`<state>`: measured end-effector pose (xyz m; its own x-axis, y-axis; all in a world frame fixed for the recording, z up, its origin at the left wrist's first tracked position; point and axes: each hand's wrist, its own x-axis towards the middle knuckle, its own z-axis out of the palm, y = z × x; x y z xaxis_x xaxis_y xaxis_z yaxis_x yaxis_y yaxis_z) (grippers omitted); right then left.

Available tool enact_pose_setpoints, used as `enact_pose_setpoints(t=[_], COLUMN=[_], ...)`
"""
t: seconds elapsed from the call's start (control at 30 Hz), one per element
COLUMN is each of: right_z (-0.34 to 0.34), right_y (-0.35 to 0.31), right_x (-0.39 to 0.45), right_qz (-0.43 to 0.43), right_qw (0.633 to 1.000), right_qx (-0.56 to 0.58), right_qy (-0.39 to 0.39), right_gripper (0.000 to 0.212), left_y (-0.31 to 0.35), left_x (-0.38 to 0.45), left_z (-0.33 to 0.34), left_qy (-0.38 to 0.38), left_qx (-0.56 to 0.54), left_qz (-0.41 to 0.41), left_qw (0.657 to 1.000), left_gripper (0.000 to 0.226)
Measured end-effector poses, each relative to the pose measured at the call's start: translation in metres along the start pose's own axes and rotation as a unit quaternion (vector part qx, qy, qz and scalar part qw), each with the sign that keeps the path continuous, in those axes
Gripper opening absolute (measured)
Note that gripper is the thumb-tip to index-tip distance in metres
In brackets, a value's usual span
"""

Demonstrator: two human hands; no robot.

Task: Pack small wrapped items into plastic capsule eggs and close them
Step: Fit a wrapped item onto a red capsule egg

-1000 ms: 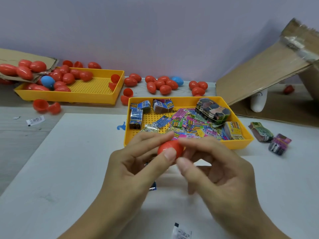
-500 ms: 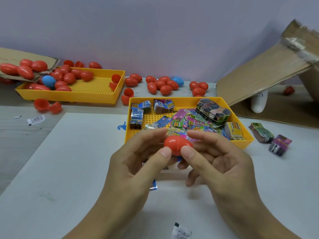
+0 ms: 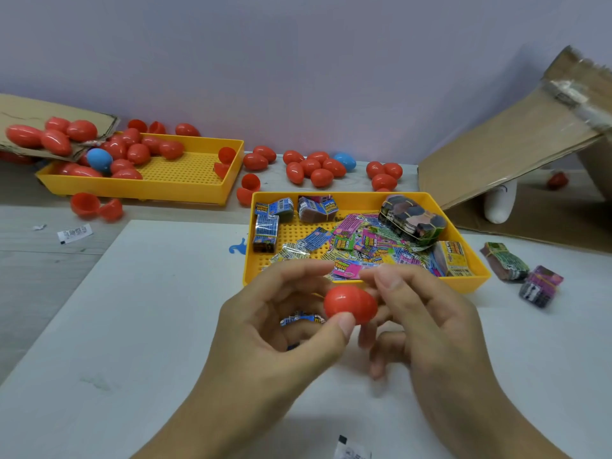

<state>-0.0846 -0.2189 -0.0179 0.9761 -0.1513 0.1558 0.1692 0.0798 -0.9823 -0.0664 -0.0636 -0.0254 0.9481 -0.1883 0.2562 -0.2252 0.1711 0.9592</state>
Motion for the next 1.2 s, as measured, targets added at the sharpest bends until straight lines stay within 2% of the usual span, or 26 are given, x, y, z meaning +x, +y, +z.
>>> enact_pose_setpoints(t=[0.1,0.23,0.37,0.5,0.57,0.63,0.73,0.8,0.9,0.97,1.07,1.2], right_z=[0.001,0.0,0.0,-0.003,-0.009,-0.018,-0.027,-0.029,-0.03,-0.029,-0.03,-0.03], right_y=[0.0,-0.001,0.002,0.004,0.005,0.004,0.005,0.007,0.007,0.007,0.008,0.006], right_x=[-0.001,-0.003,-0.002,-0.002,0.0,0.004,0.009,0.013,0.015,0.016,0.017,0.016], right_qz=[-0.017,-0.049,-0.072,-0.123,-0.167,-0.192,-0.153,-0.135,-0.189,-0.207,-0.209,-0.215], right_qw=[1.0,0.999,0.997,0.985,0.951,0.889,0.822,0.812,0.836,0.85,0.877,0.907], right_qx=[-0.011,-0.01,-0.034,-0.121,-0.259,-0.416,-0.549,-0.566,-0.514,-0.483,-0.429,-0.356], right_qy=[-0.006,0.002,0.006,-0.026,-0.014,0.0,-0.021,-0.032,0.009,0.031,0.05,0.068], right_gripper=[0.028,0.021,0.027,0.033,0.046,0.069,0.092,0.08,0.036,0.019,0.007,0.002], left_y=[-0.002,-0.002,0.0,0.001,0.0,0.0,0.0,0.0,0.001,0.002,0.003,0.001], left_x=[0.0,0.002,0.003,0.002,0.002,0.003,0.003,0.003,0.004,0.004,0.003,0.002], left_z=[-0.001,-0.003,-0.001,0.001,0.001,0.0,0.0,0.001,0.001,0.002,0.002,0.002], left_qy=[-0.021,-0.008,0.01,0.027,0.052,0.079,0.117,0.124,0.121,0.119,0.11,0.095], left_qx=[0.016,0.003,-0.019,-0.006,0.0,-0.006,-0.008,-0.019,-0.02,-0.022,-0.033,-0.042], left_qz=[0.012,-0.016,-0.044,-0.007,0.007,0.017,0.029,0.03,0.028,0.028,0.027,0.025], left_qw=[1.0,1.0,0.999,1.0,0.999,0.997,0.993,0.992,0.992,0.992,0.993,0.994], left_gripper=[0.041,0.03,0.033,0.025,0.026,0.028,0.034,0.037,0.037,0.038,0.034,0.024])
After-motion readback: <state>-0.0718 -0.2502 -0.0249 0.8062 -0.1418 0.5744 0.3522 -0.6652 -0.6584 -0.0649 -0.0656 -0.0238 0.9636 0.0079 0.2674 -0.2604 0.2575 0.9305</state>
